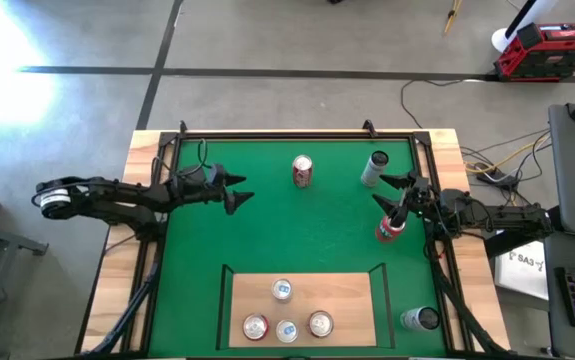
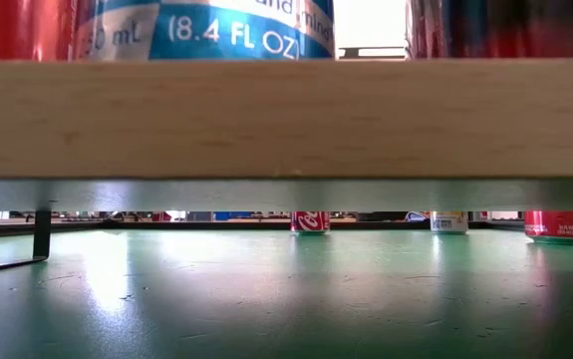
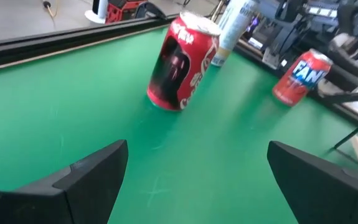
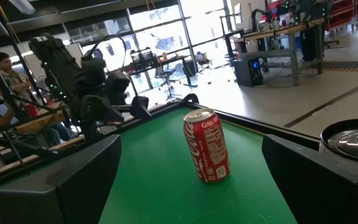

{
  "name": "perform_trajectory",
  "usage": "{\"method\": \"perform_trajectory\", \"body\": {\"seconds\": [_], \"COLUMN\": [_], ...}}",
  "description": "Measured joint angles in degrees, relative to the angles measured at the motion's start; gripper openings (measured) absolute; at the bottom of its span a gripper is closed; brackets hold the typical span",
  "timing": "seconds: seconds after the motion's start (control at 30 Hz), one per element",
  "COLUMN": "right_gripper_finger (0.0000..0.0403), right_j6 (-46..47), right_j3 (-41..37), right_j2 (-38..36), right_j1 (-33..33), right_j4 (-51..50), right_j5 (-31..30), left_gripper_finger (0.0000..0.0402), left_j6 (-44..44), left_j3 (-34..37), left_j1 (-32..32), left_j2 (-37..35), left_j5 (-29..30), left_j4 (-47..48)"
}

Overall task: Place canned beverage on shelf
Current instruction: Move the orange soda can to the center of the table

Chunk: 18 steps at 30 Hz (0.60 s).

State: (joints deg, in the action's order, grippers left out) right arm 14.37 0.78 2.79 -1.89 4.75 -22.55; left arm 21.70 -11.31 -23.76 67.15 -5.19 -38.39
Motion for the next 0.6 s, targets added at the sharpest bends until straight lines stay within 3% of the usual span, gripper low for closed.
{"method": "perform_trajectory", "body": {"seconds": [0.2, 0.3, 0.6], "right_gripper_finger": [0.0381, 0.0381, 0.0381], "right_j6": [0.0, 0.0, 0.0], "right_j3": [0.0, 0.0, 0.0], "right_j2": [0.0, 0.0, 0.0], "right_j1": [0.0, 0.0, 0.0], "right_j4": [0.1, 0.0, 0.1], "right_j5": [0.0, 0.0, 0.0], "left_gripper_finger": [0.0369, 0.0369, 0.0369], "left_j6": [-0.2, -0.2, -0.2], "left_j3": [0.3, 0.8, 1.9], "left_j1": [0.2, 0.1, 0.2], "left_j2": [-0.3, -5.2, -21.9], "left_j5": [3.2, 6.7, 7.7], "left_j4": [3.3, 7.9, 21.8]}}
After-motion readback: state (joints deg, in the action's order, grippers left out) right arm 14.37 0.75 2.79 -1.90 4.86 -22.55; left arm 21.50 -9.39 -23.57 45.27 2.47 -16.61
